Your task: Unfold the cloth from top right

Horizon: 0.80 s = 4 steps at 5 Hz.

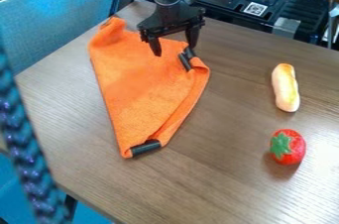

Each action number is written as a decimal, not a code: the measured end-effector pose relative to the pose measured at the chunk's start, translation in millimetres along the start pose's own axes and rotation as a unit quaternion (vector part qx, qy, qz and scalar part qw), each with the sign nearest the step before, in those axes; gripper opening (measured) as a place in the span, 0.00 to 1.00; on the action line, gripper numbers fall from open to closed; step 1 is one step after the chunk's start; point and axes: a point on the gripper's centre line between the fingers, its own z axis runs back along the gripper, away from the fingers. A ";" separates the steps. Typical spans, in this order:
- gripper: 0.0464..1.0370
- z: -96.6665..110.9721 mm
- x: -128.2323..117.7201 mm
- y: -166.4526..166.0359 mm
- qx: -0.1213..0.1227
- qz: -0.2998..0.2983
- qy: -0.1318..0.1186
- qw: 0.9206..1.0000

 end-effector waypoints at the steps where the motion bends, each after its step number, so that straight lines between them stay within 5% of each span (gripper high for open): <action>1: 0.91 -7.9 -1.9 0.9 0.006 0.003 0.003 1.000; 4: 0.74 -15.0 -12.0 -10.3 0.008 -0.021 -0.003 1.000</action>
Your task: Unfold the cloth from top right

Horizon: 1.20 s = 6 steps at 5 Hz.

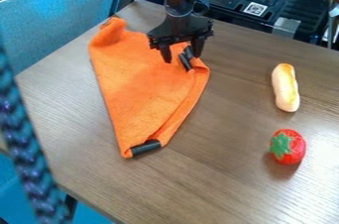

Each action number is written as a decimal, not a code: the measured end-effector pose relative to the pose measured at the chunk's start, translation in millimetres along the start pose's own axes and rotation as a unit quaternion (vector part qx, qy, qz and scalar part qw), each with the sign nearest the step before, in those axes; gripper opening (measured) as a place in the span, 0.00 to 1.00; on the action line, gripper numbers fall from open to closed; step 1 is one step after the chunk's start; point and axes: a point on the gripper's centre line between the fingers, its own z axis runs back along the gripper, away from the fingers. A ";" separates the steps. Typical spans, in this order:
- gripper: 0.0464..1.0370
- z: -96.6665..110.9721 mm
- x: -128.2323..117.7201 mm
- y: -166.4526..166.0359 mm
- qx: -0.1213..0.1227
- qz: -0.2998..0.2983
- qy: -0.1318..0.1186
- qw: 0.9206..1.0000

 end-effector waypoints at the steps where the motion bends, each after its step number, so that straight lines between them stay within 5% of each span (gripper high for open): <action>1: 0.68 -0.9 -3.6 -1.1 0.002 -0.001 0.000 1.000; 4: 0.41 -5.3 -9.8 1.3 0.007 -0.010 -0.009 1.000; 5: 0.17 -7.8 -12.5 0.5 0.008 -0.016 -0.010 1.000; 6: 0.03 -7.9 -12.8 0.0 0.006 -0.019 -0.009 1.000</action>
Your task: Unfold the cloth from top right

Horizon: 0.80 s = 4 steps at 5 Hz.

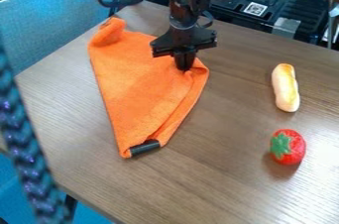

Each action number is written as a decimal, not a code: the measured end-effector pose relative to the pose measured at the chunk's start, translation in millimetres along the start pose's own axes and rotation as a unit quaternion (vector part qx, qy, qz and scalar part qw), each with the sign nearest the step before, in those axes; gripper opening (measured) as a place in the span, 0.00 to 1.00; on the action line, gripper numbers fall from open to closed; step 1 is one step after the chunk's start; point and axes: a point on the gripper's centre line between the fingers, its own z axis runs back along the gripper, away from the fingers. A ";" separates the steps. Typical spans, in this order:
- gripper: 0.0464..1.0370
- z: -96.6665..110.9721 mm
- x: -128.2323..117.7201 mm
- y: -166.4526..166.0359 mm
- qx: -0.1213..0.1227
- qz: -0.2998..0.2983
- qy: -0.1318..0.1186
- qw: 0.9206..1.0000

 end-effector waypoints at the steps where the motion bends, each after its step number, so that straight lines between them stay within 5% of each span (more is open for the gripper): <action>1: 0.01 -0.5 -3.8 -0.4 -0.004 -0.001 0.008 1.000; 2: 0.01 4.8 -4.7 3.8 -0.016 -0.001 0.021 1.000; 4: 0.01 55.3 20.2 34.4 -0.065 0.057 0.020 0.996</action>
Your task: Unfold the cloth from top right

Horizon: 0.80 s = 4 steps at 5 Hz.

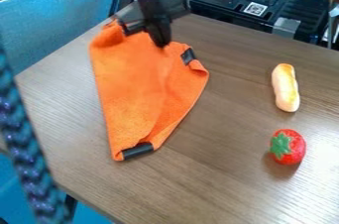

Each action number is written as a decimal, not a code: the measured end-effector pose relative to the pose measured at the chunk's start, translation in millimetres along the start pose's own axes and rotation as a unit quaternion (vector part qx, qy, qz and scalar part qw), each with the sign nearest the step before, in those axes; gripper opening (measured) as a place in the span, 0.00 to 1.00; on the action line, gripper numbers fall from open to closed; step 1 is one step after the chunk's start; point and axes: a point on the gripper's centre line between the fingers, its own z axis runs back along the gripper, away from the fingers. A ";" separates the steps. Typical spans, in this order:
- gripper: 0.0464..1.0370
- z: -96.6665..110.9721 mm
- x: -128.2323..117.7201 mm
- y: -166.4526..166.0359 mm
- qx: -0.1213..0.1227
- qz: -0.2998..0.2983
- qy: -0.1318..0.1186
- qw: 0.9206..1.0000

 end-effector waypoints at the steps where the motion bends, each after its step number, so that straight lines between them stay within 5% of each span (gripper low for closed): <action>1: 0.01 16.5 5.3 21.2 -0.006 0.024 0.010 1.000; 4: 0.01 32.9 -1.0 93.8 0.043 0.013 0.045 0.998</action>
